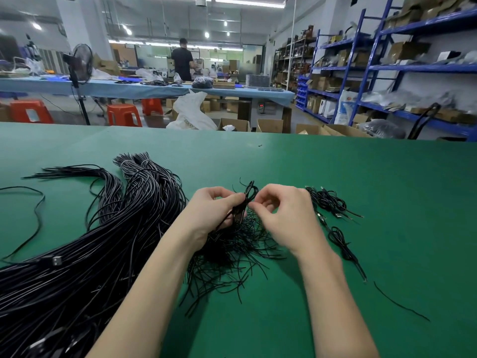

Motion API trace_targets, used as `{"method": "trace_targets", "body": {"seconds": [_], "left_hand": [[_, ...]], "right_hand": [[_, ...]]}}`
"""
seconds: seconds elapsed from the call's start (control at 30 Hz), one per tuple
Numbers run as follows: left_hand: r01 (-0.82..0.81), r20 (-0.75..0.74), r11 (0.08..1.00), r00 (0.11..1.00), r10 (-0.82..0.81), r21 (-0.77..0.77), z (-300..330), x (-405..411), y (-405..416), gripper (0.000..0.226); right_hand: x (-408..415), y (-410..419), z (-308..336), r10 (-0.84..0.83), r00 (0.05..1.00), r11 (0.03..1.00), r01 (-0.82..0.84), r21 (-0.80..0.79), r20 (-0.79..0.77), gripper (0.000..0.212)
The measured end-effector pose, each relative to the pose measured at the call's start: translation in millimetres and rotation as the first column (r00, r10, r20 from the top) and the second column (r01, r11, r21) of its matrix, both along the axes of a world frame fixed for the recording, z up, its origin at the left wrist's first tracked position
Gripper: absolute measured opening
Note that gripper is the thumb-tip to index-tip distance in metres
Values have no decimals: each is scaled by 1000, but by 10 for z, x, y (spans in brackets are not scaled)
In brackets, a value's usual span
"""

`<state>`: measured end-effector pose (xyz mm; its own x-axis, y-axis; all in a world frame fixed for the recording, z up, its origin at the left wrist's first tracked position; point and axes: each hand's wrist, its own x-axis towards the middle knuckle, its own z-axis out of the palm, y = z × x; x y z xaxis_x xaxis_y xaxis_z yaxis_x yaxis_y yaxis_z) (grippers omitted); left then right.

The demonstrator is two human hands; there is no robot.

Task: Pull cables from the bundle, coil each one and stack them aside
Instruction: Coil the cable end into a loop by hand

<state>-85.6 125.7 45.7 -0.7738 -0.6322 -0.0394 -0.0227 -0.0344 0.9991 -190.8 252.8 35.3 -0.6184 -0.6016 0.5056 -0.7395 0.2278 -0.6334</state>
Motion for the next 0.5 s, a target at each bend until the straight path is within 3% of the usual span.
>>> {"method": "trace_targets", "body": {"seconds": [0.07, 0.13, 0.2, 0.23, 0.3, 0.33, 0.5], "left_hand": [[-25, -17, 1000, 1000, 24, -11, -19, 6, -17, 8], [7, -44, 1000, 999, -7, -11, -44, 36, -60, 11], [51, -76, 999, 996, -51, 5, -81, 65, -99, 14], [70, -97, 997, 993, -68, 20, -98, 71, -110, 14], [95, -147, 993, 986, -85, 66, -117, 82, -125, 14], [107, -169, 990, 981, -91, 90, -123, 86, -136, 15], [213, -172, 974, 965, -198, 75, -140, 102, -133, 15]], "right_hand": [[59, -63, -52, -37, 995, 998, 33, -50, -91, 14], [56, -104, -99, -73, 995, 993, 67, -92, -71, 13], [26, -104, -100, -35, 993, 996, 43, -72, 112, 11], [15, -87, -86, 50, 952, 995, -23, -93, 301, 9], [22, -44, -60, 256, 695, 965, -139, -223, 672, 17], [12, -22, -62, 303, 573, 952, -151, -266, 762, 26], [-19, 2, -68, 325, 259, 943, -157, -292, 910, 33]]}}
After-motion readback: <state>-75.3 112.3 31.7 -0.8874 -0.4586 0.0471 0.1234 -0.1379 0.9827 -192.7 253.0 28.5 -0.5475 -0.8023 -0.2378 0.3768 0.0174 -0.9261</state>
